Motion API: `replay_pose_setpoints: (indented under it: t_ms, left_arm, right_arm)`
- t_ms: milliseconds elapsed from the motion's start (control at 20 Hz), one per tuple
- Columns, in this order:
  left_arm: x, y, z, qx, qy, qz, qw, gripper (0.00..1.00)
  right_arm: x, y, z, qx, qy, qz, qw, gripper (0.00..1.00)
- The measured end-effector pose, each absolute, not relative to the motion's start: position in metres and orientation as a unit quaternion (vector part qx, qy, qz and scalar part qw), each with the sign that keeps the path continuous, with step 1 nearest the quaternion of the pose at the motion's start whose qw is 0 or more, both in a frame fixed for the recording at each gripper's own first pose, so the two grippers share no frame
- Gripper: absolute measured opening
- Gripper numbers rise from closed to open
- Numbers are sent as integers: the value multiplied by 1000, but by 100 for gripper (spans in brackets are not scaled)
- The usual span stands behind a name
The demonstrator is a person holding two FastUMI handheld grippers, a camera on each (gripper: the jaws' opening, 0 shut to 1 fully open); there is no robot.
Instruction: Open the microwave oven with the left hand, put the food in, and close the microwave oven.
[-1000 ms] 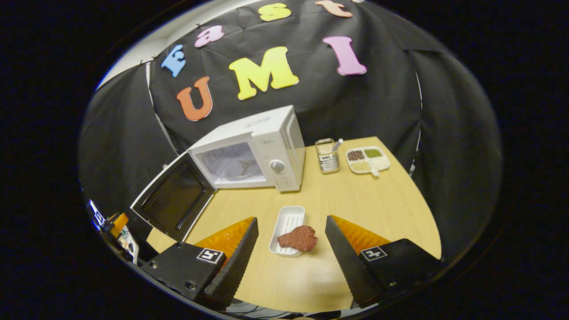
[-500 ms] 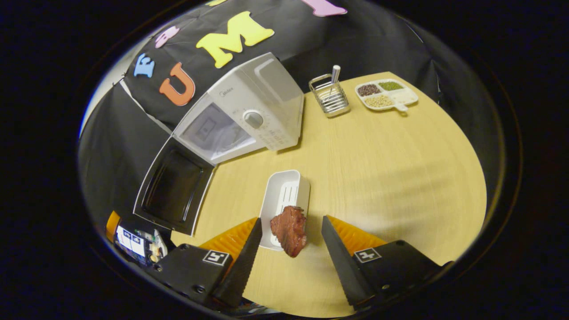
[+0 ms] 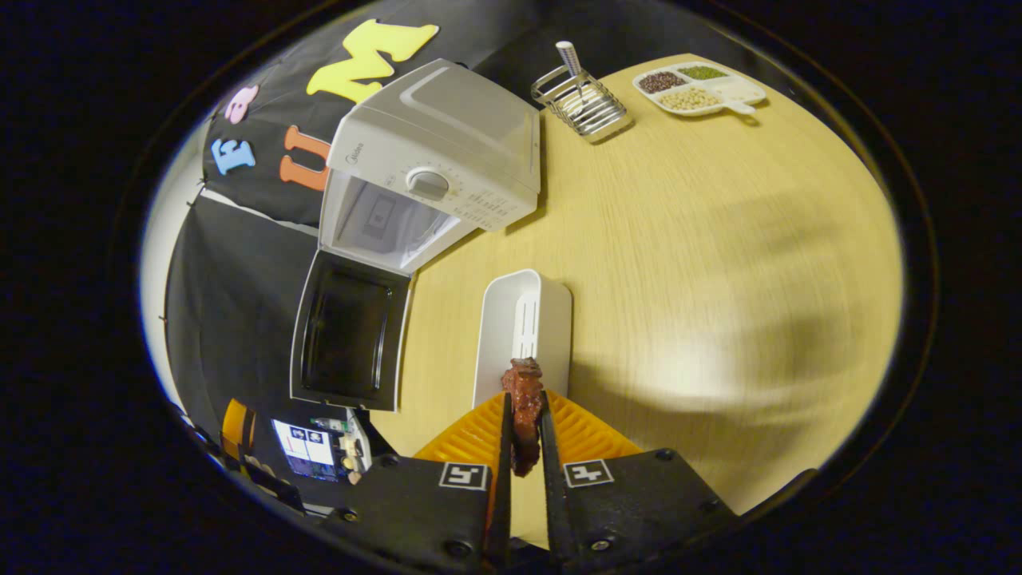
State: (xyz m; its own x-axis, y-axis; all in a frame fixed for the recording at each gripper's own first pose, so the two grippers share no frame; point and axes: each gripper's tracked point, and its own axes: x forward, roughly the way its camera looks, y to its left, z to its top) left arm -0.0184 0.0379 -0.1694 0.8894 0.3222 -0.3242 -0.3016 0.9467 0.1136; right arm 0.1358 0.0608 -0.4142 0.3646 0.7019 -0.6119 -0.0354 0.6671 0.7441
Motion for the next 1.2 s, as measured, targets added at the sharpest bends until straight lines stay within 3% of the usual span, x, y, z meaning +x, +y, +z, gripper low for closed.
replay_pose_setpoints:
  t_ms: [50,300,600,800,1200]
  left_arm:
    - [-19,35,-167,33,172,161,971,95]
    - [-24,37,-162,42,173,164,970,95]
    - [-17,47,-167,37,164,138,976,95]
    - [-3,56,-173,55,155,81,983,95]
    - [-3,73,-184,45,144,-50,987,95]
  right_arm:
    - [135,60,-414,332,514,243,753,12]
    - [138,58,-399,338,509,246,753,7]
    - [147,70,-332,360,449,248,779,6]
    - [157,108,-290,380,386,235,807,6]
    - [200,240,-267,452,258,170,837,6]
